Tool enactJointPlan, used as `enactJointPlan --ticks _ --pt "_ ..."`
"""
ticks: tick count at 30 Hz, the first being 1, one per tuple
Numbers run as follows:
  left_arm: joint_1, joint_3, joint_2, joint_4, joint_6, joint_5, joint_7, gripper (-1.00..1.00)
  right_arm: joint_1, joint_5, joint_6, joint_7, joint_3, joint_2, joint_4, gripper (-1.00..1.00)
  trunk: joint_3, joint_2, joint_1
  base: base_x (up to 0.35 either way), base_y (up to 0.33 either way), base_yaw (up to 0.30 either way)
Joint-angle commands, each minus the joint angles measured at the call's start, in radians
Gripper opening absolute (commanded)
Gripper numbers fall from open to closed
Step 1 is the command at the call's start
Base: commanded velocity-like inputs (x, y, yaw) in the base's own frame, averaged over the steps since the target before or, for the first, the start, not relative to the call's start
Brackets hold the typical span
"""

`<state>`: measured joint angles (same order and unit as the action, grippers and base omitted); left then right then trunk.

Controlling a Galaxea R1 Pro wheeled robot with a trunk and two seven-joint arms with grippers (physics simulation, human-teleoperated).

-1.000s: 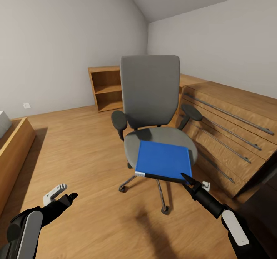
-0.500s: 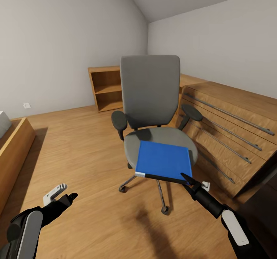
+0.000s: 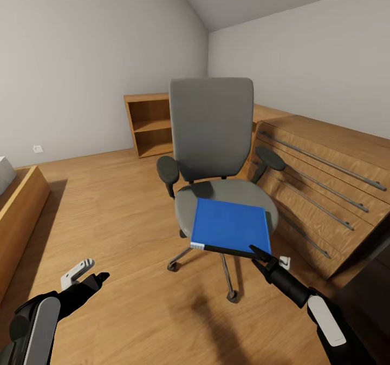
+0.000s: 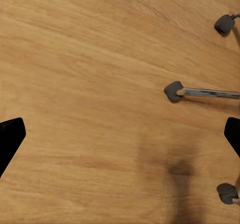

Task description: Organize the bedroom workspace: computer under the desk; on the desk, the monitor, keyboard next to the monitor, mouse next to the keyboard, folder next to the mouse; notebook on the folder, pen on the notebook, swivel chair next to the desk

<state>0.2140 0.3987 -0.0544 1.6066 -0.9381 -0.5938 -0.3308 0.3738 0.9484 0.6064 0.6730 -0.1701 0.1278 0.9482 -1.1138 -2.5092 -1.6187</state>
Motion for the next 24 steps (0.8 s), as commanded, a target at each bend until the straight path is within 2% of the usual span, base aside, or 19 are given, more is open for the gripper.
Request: enactJointPlan --ticks 1,13,18,24 --pt "0.001 0.002 -0.001 0.001 -0.004 -0.011 -0.008 1.0 0.001 0.005 0.007 0.0 0.0 0.0 0.0 1.0 -0.001 0.0 0.0 0.0 0.0 0.0" --pt "0.001 0.002 -0.001 0.001 -0.003 -0.011 -0.008 1.0 0.001 0.006 0.007 0.002 0.001 0.001 0.002 1.0 -0.001 0.0 0.0 0.0 0.0 0.0" --pt "0.001 0.002 -0.001 0.001 -0.003 -0.011 -0.009 1.0 0.001 0.006 0.007 0.002 0.001 0.001 0.003 1.0 0.018 0.001 0.002 0.0 0.0 0.0" --pt "0.001 0.002 -0.001 0.001 -0.002 -0.011 -0.01 1.0 0.001 0.006 0.007 0.002 0.001 0.001 0.003 1.0 0.018 0.001 0.002 0.0 0.0 0.0"
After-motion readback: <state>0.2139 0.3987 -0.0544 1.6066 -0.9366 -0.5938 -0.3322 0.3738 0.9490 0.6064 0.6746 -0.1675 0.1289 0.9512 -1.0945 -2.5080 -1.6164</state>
